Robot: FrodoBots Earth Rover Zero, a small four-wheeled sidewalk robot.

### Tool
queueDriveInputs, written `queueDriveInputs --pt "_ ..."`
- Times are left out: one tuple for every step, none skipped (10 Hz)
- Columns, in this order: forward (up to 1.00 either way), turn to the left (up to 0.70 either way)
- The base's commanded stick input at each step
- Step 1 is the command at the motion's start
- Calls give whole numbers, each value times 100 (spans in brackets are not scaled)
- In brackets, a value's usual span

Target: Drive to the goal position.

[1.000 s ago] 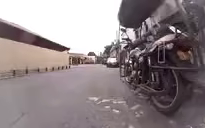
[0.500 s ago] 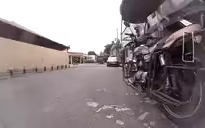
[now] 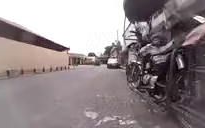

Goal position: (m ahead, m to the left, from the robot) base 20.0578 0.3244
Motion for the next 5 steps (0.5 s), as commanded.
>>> queueDriveInputs --pt "50 2" --pt "50 2" --pt "50 2" --pt "50 2" --pt "50 2"
